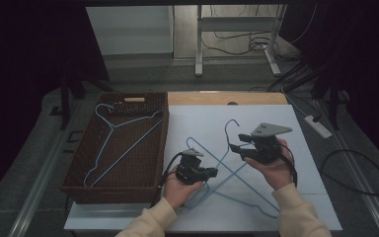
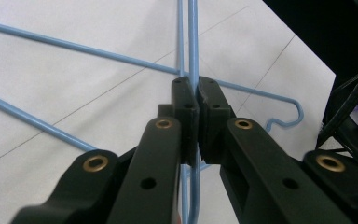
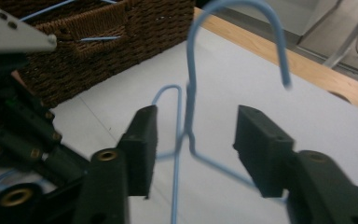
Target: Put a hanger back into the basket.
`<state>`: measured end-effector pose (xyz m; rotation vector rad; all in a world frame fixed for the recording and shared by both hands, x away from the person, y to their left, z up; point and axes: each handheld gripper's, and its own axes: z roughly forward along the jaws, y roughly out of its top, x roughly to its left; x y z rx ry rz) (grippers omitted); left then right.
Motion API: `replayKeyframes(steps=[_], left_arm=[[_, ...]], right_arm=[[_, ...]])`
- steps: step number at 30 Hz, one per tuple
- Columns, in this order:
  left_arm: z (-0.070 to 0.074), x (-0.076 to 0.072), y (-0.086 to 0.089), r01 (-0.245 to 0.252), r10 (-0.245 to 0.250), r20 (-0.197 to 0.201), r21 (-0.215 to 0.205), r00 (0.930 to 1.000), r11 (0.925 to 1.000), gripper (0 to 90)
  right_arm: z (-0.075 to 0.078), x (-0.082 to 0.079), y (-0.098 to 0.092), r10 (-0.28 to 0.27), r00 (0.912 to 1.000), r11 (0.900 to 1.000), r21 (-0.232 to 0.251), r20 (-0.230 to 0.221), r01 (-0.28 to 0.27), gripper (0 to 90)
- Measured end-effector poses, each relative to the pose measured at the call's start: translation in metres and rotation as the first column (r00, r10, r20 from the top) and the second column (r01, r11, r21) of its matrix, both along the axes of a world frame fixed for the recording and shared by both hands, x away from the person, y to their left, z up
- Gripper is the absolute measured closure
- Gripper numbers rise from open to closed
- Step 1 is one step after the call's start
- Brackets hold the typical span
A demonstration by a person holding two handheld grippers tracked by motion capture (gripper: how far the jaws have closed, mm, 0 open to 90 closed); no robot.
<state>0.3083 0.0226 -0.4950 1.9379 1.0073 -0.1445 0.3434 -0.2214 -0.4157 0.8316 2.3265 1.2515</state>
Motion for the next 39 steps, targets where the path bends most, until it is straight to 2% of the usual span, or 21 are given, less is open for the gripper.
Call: replayKeyframes(steps=[4,8,9,13,16,23,29,35,39], left_arm=[[0.002,-0.001,0.001,-0.003,0.004,0.017,-0.015,0.9999,0.9999,87.0],[0.005,-0.003,0.002,-0.004,0.005,0.026,-0.04,0.9997,0.9992,87.0],[0.007,-0.003,0.002,-0.003,0.004,0.032,-0.049,0.9995,0.9988,87.0],[0.011,-0.005,0.004,-0.005,0.007,0.035,-0.075,0.9994,0.9972,87.1],[0.019,-0.007,0.006,-0.01,0.014,0.042,-0.093,0.999,0.9956,87.1],[0.036,-0.01,0.012,-0.015,0.024,0.068,-0.121,0.9974,0.9925,87.1],[0.052,-0.014,0.02,-0.009,0.022,0.092,-0.135,0.9955,0.9908,87.1],[0.071,-0.017,0.043,-0.032,0.053,0.124,-0.166,0.9909,0.9855,87.1],[0.078,-0.018,0.054,-0.037,0.061,0.132,-0.176,0.9895,0.9837,87.1]], right_arm=[[-0.008,-0.019,-0.024,-0.058,0.9983,0.998,0.031,0.002,0.058,42.7],[-0.015,-0.031,-0.039,-0.082,0.9965,0.995,0.055,-0.012,0.083,42.3],[-0.021,-0.038,-0.046,-0.093,0.9956,0.994,0.054,-0.015,0.093,42.2],[-0.03,-0.048,-0.055,-0.105,0.9942,0.993,0.05,-0.021,0.106,42.1],[-0.037,-0.055,-0.064,-0.109,0.9937,0.993,0.043,-0.027,0.11,41.6],[-0.04,-0.066,-0.076,-0.114,0.9932,0.992,0.058,-0.022,0.115,41.5],[-0.045,-0.069,-0.083,-0.121,0.992,0.991,0.049,-0.034,0.123,41.3],[-0.052,-0.063,-0.087,-0.134,0.9897,0.99,0.041,-0.052,0.136,41.3],[-0.054,-0.062,-0.088,-0.142,0.9883,0.989,0.043,-0.055,0.145,41.3]])
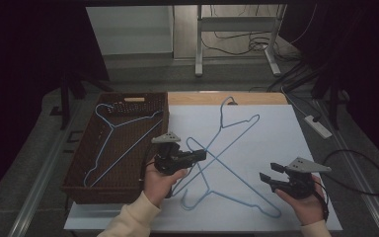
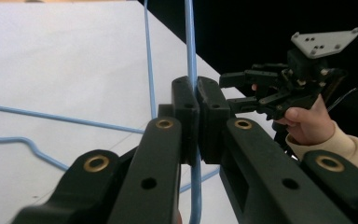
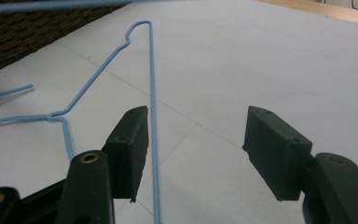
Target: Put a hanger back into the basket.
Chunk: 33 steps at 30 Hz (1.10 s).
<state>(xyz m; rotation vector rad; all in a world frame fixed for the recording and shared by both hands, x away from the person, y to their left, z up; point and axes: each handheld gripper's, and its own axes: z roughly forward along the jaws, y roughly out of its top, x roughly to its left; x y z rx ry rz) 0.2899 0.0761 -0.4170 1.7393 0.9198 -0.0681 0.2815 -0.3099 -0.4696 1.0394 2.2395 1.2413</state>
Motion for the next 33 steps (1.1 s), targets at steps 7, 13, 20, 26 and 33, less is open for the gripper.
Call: replayKeyframes(steps=[7,13,20,26,33], left_arm=[[0.012,-0.004,0.03,-0.02,0.02,0.025,-0.012,0.9995,0.9997,87.1],[0.016,-0.007,0.062,-0.053,0.054,0.046,-0.027,0.9974,0.9982,87.1],[0.012,-0.011,0.085,-0.089,0.091,0.055,-0.043,0.9943,0.9951,87.2],[0.013,-0.011,0.104,-0.12,0.123,0.072,-0.048,0.9898,0.9917,87.1],[0.016,-0.014,0.135,-0.186,0.184,0.129,0.009,0.9744,0.9824,87.1]], right_arm=[[-0.001,0.001,-0.002,-0.011,0.9999,1.0,-0.001,-0.002,0.011,41.3],[-0.003,0.003,-0.004,-0.019,0.9997,1.0,-0.004,-0.011,0.019,41.1],[-0.005,0.004,-0.005,-0.027,0.9996,1.0,0.0,-0.01,0.027,40.7],[-0.006,0.002,-0.005,-0.026,0.9996,1.0,0.001,-0.009,0.026,40.2],[-0.008,0.002,-0.01,-0.037,0.9992,0.999,0.011,-0.018,0.037,39.9]])
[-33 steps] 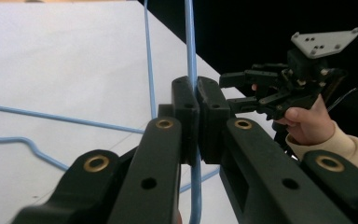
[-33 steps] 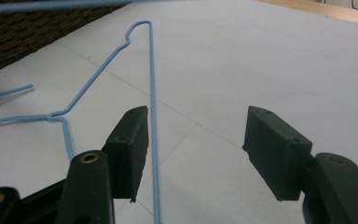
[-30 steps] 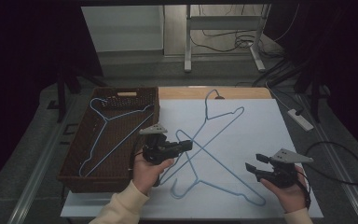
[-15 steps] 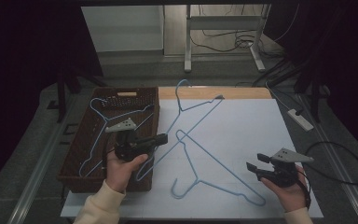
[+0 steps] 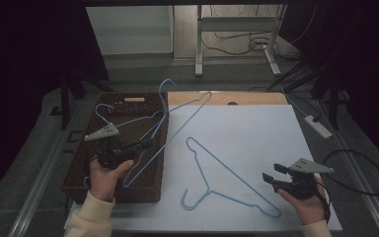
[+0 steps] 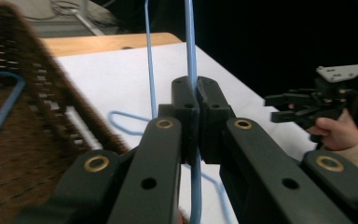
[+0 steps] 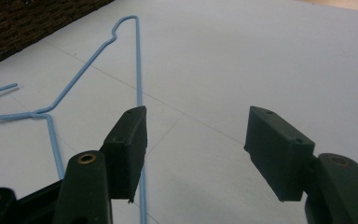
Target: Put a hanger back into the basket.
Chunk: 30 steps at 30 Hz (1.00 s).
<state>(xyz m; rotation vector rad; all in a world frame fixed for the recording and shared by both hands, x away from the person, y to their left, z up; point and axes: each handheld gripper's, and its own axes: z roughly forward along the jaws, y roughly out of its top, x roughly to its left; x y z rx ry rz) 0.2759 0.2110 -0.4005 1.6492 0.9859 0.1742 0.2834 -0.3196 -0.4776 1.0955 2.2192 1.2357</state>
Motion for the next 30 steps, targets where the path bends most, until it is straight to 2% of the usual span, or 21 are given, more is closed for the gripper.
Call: replayKeyframes(steps=[3,6,13,21,25,30], left_arm=[[-0.004,0.001,0.014,-0.033,0.033,0.003,0.004,0.9994,0.9994,87.1],[-0.006,0.002,0.025,-0.067,0.067,0.007,0.03,0.9977,0.9973,87.1],[-0.005,-0.001,0.052,-0.113,0.113,0.019,0.035,0.9935,0.993,87.2],[-0.008,-0.003,0.082,-0.177,0.177,0.018,0.062,0.9841,0.9822,87.2],[-0.011,-0.002,0.09,-0.181,0.181,0.008,0.059,0.9835,0.9817,87.2],[-0.013,-0.001,0.095,-0.162,0.163,-0.004,0.067,0.9867,0.9845,87.2]], right_arm=[[-0.002,0.001,0.0,0.001,1.0,1.0,-0.001,-0.006,-0.001,39.7],[-0.002,0.0,0.002,0.005,0.9999,1.0,-0.006,-0.009,-0.005,39.6],[-0.002,-0.001,0.003,0.013,0.9999,1.0,-0.014,-0.003,-0.013,39.2],[-0.002,-0.001,0.003,0.014,0.9999,1.0,-0.017,-0.004,-0.014,39.2],[-0.003,-0.001,0.004,0.014,0.9999,1.0,-0.018,-0.004,-0.014,39.2],[-0.003,-0.001,0.005,0.02,0.9998,1.0,-0.023,-0.007,-0.02,38.9]])
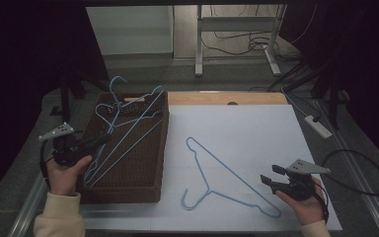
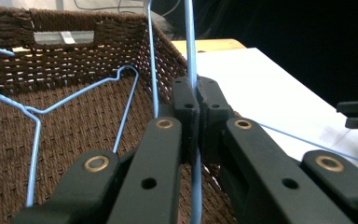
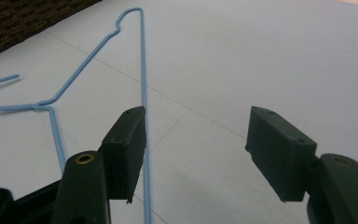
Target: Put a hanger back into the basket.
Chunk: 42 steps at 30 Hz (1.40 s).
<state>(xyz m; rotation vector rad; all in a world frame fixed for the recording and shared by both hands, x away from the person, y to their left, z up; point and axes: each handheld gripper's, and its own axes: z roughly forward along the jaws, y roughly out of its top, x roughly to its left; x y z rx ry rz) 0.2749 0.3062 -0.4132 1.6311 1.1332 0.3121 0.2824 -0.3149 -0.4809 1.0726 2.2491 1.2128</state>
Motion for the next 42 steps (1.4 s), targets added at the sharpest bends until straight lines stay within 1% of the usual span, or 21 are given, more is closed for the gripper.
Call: replayKeyframes(steps=[2,7,11,15,19,20,22,24,26,28,29,30,31,33,34,36,37,38,40,41,42], left_arm=[[-0.002,0.001,0.0,0.0,0.0,-0.007,0.003,1.0,1.0,87.1],[-0.008,0.007,-0.002,-0.007,0.008,-0.046,0.018,0.9989,0.9998,87.1],[-0.01,0.01,-0.003,-0.003,0.004,-0.061,0.022,0.9981,0.9998,87.1],[-0.01,0.014,-0.003,0.0,0.001,-0.078,0.02,0.997,0.9998,87.1],[-0.011,0.018,-0.004,0.009,-0.005,-0.096,0.038,0.9954,0.9992,87.1],[-0.014,0.021,-0.004,0.018,-0.013,-0.123,0.044,0.9923,0.9989,87.1],[-0.017,0.025,-0.004,0.023,-0.014,-0.151,0.057,0.9884,0.9981,87.1],[-0.021,0.029,-0.004,0.033,-0.022,-0.172,0.06,0.9849,0.9976,87.1],[-0.024,0.032,-0.004,0.031,-0.017,-0.188,0.071,0.9821,0.997,87.1],[-0.026,0.035,-0.003,0.033,-0.016,-0.209,0.079,0.9779,0.9963,87.1],[-0.027,0.036,-0.002,0.034,-0.015,-0.216,0.082,0.9764,0.996,87.1],[-0.027,0.036,-0.002,0.034,-0.015,-0.216,0.082,0.9764,0.996,87.1],[-0.029,0.04,-0.001,0.034,-0.015,-0.234,0.079,0.9721,0.9963,87.0],[-0.032,0.043,0.001,0.037,-0.02,-0.251,0.065,0.9677,0.9972,87.1],[-0.032,0.043,0.001,0.037,-0.02,-0.251,0.065,0.9677,0.9972,87.1],[-0.033,0.045,0.003,0.037,-0.02,-0.261,0.057,0.9651,0.9977,87.0],[-0.033,0.045,0.005,0.033,-0.014,-0.269,0.064,0.963,0.9974,87.0],[-0.033,0.045,0.005,0.033,-0.014,-0.269,0.064,0.963,0.9974,87.0],[-0.035,0.046,0.007,0.023,0.005,-0.29,0.093,0.9569,0.9954,86.9],[-0.035,0.047,0.007,0.017,0.016,-0.295,0.107,0.9552,0.9941,87.0],[-0.037,0.047,0.007,0.005,0.041,-0.309,0.147,0.9503,0.9891,87.0]], right_arm=[[0.0,0.0,0.0,0.001,1.0,1.0,-0.005,0.0,-0.001,38.9],[-0.001,0.0,0.0,0.0,1.0,1.0,-0.006,-0.003,0.0,38.9],[-0.001,0.0,0.0,0.0,1.0,1.0,-0.007,-0.005,0.0,38.9],[-0.001,0.001,0.0,0.002,1.0,1.0,-0.004,-0.003,-0.002,38.9],[-0.002,0.002,-0.001,0.0,1.0,1.0,0.001,-0.007,0.0,38.9],[-0.002,0.002,-0.001,0.003,1.0,1.0,0.001,-0.007,-0.003,38.9],[-0.002,0.001,0.0,0.006,0.9999,1.0,0.0,-0.008,-0.006,38.9],[-0.002,0.001,0.001,0.009,0.9999,1.0,-0.003,-0.008,-0.009,38.9],[-0.002,0.001,0.002,0.011,0.9999,1.0,-0.003,-0.007,-0.011,38.9],[-0.002,0.0,0.002,0.011,0.9999,1.0,-0.003,-0.005,-0.012,38.9],[-0.002,0.001,0.002,0.01,0.9999,1.0,-0.002,-0.006,-0.01,38.9],[-0.002,0.001,0.002,0.009,0.9999,1.0,-0.002,-0.007,-0.009,38.9],[-0.003,0.001,0.002,0.009,0.9999,1.0,-0.004,-0.01,-0.009,38.9],[-0.003,0.001,0.002,0.011,0.9999,1.0,-0.006,-0.01,-0.011,38.9],[-0.003,0.001,0.002,0.011,0.9999,1.0,-0.006,-0.01,-0.011,38.9],[-0.003,0.001,0.002,0.011,0.9999,1.0,-0.003,-0.008,-0.011,38.9],[-0.002,0.001,0.002,0.01,0.9999,1.0,-0.004,-0.009,-0.01,38.9],[-0.003,0.001,0.002,0.01,0.9999,1.0,-0.004,-0.01,-0.01,38.9],[-0.003,0.001,0.002,0.009,0.9999,1.0,-0.006,-0.011,-0.009,38.9],[-0.003,0.001,0.002,0.009,0.9999,1.0,-0.005,-0.011,-0.009,38.9],[-0.003,0.001,0.002,0.01,0.9999,1.0,-0.005,-0.01,-0.01,38.9]])
